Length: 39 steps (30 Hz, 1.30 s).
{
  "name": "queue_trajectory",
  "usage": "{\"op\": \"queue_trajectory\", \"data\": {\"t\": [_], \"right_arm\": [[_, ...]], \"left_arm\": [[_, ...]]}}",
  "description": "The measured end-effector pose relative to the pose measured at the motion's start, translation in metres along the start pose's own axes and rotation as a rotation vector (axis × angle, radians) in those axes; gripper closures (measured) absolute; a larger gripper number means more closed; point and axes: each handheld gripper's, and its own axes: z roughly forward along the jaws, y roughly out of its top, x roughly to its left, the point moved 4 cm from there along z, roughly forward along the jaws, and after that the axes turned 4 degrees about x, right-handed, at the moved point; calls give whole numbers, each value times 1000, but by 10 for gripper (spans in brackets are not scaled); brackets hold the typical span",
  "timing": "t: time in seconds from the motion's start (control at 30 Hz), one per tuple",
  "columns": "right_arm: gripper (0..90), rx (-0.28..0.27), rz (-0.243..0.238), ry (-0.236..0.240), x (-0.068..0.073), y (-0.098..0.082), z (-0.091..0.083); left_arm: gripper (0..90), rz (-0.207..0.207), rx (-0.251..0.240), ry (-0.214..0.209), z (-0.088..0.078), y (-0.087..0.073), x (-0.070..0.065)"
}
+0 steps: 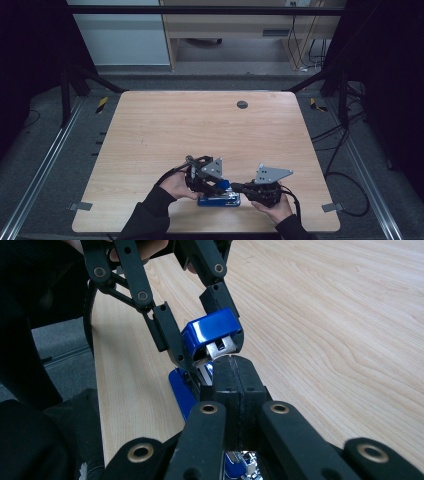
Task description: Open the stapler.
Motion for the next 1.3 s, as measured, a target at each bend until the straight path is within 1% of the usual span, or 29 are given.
{"op": "queue_trajectory", "data": {"t": [0.43,0.63,0.67,0.73,0.97,1.07,1.3], "right_arm": [[900,3,3,5,-1,-1,3],[900,5,1,0,-1,-1,5],[900,12,2,1,-1,-2,5],[900,31,-11,10,2,-4,9],[900,24,-16,8,3,-4,11],[900,18,-10,1,1,-3,10],[900,6,-5,4,0,-3,6]], "left_arm": [[657,-3,1,-5,1,0,1],[657,-4,4,-6,1,1,1],[657,-4,4,-6,1,1,1],[657,-3,4,-5,1,1,0],[658,-3,5,-5,1,1,1],[657,-2,6,-6,1,1,1],[657,-2,7,-6,1,1,0]]}}
